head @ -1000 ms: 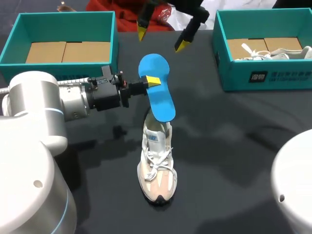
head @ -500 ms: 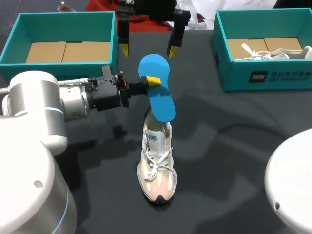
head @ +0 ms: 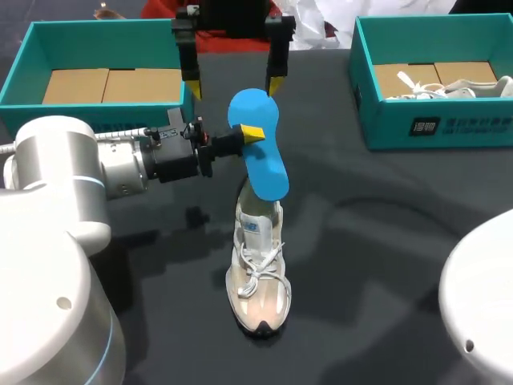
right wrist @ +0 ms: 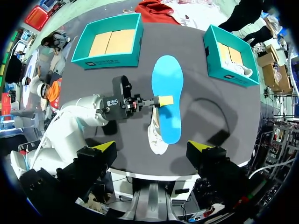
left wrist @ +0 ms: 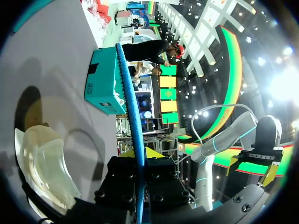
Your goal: Take the shoe out of the shoebox, open the shoe tongue, remove and reinsert the insole, then place the shoe into the shoebox
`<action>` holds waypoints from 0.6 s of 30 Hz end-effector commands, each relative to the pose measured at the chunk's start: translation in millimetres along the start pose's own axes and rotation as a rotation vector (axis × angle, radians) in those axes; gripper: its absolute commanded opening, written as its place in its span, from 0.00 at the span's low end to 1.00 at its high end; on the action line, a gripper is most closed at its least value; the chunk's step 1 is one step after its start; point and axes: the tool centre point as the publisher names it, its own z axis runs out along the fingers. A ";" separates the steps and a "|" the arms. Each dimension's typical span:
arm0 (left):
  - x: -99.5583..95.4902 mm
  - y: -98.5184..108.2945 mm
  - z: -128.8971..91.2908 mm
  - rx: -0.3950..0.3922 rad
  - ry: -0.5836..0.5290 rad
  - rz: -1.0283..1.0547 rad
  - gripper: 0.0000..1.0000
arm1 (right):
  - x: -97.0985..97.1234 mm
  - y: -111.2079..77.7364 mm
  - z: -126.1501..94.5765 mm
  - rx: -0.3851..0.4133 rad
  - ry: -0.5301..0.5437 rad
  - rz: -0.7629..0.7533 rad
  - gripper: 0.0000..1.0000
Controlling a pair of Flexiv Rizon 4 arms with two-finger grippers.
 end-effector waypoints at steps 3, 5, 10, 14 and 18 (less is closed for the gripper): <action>-0.6 0.5 0.2 0.000 0.000 0.001 0.00 | -36.2 -4.0 11.0 -0.018 0.341 -0.028 1.00; -0.6 0.5 0.2 0.000 0.000 0.001 0.00 | -42.5 -3.7 11.2 -0.019 0.389 -0.017 1.00; -0.6 0.5 0.2 0.000 0.000 0.001 0.00 | -55.7 -5.1 14.7 -0.013 0.534 -0.006 1.00; -0.6 0.5 0.2 0.000 0.000 0.001 0.00 | -63.7 -7.2 19.3 0.000 0.643 0.017 1.00; -0.6 0.5 0.2 0.000 0.000 0.001 0.00 | -73.2 -10.5 24.6 0.009 0.817 0.021 1.00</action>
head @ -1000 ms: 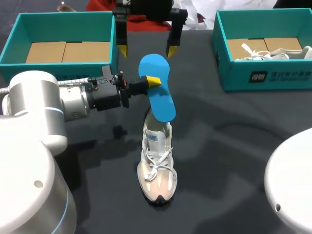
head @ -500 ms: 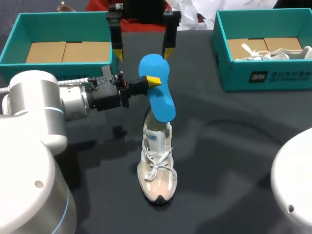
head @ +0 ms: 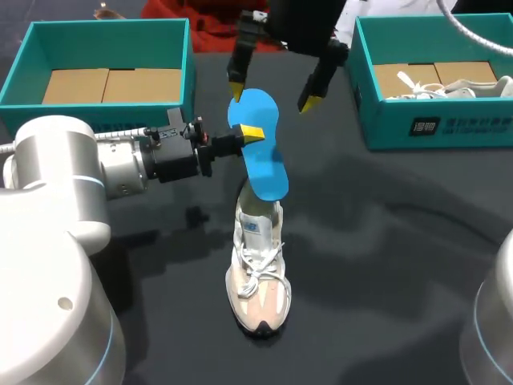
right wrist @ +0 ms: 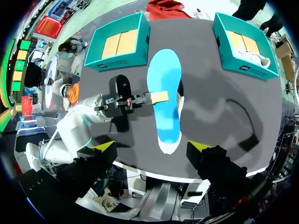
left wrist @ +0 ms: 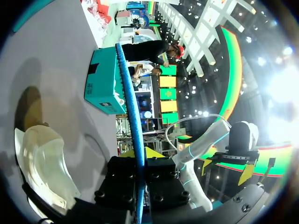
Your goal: Take the shoe out of the shoebox, open the shoe tongue, remove and reinsert the insole, then place the shoe into the shoebox
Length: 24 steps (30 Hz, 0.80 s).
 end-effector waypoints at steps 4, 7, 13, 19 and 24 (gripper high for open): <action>-0.8 0.4 0.7 0.000 0.001 0.001 0.00 | -32.4 -4.2 9.1 0.018 0.658 -0.013 1.00; -0.8 0.4 0.7 0.000 0.001 0.001 0.00 | -35.6 -3.3 13.7 0.041 0.702 -0.019 1.00; -0.8 0.4 0.7 0.000 0.001 0.001 0.00 | -44.5 -6.4 16.9 0.041 0.801 -0.031 1.00; -0.8 0.4 0.7 0.000 0.001 0.001 0.00 | -58.8 -7.9 23.5 0.026 0.952 -0.060 1.00; -0.8 0.4 0.7 0.000 0.001 0.001 0.00 | -66.2 -4.7 37.2 0.047 1.050 -0.051 1.00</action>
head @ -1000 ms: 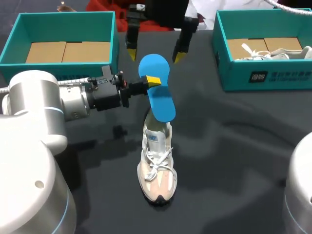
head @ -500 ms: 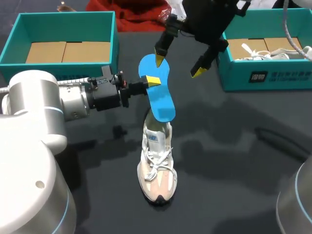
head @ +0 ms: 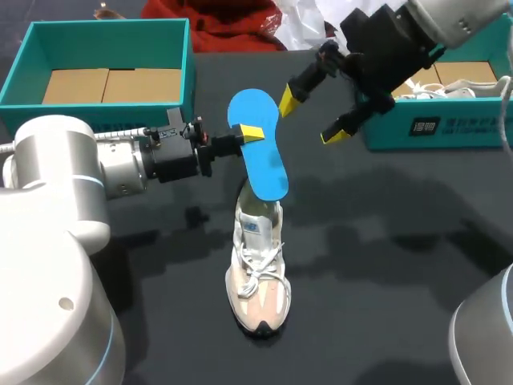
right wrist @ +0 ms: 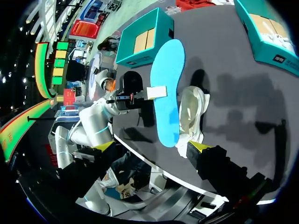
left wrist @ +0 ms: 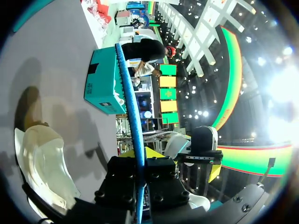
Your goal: Take the shoe out of the shoebox, open the shoe tongue, remove and reinsert the insole, then place the shoe into the shoebox
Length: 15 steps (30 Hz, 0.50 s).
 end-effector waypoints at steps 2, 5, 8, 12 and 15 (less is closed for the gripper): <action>-1.0 0.3 1.1 0.001 0.001 0.001 0.00 | -14.9 -0.2 9.8 0.004 0.599 0.007 1.00; -1.0 0.3 1.1 0.001 0.001 0.001 0.00 | -20.2 0.0 12.5 0.004 0.640 0.004 1.00; -1.0 0.3 1.1 0.001 0.001 0.001 0.00 | -25.1 0.1 13.5 0.004 0.671 0.000 1.00; -1.0 0.3 1.1 0.001 0.001 0.001 0.00 | -26.4 0.5 13.7 0.008 0.681 0.003 1.00; -1.0 0.3 1.1 0.001 0.001 0.001 0.00 | -27.0 2.1 15.1 0.014 0.690 0.000 1.00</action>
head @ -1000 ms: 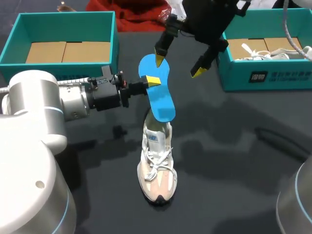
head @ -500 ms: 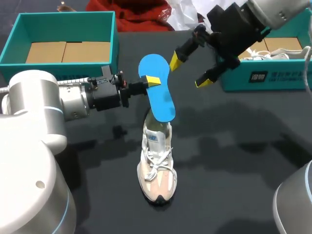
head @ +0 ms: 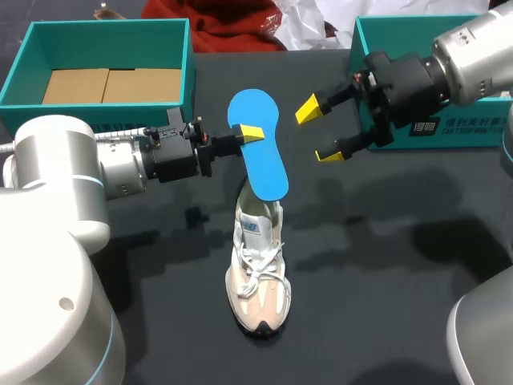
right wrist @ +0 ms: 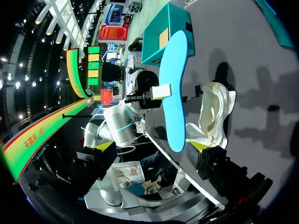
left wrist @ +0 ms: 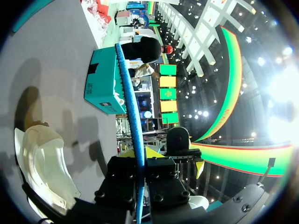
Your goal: Take the shoe out of the shoebox, open the shoe tongue, remove and reinsert the insole, then place the shoe into the shoebox
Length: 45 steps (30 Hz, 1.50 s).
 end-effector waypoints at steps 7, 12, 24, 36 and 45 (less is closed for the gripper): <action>-0.5 0.5 0.0 -0.001 0.004 0.031 0.00 | -7.2 2.1 7.4 0.006 0.309 -0.001 1.00; 4.3 1.0 -2.9 -0.011 0.012 0.121 0.00 | -7.4 1.9 8.5 0.003 0.316 -0.001 1.00; 26.0 -4.2 -15.5 0.012 0.052 0.686 0.00 | -6.6 3.2 9.0 -0.004 0.321 -0.005 1.00; 38.6 -13.9 -23.6 0.035 0.162 0.966 0.00 | -7.6 5.5 8.6 -0.016 0.335 -0.017 1.00; 38.6 -12.5 -22.8 0.021 0.166 1.009 0.00 | -7.6 5.5 8.6 -0.016 0.335 -0.017 1.00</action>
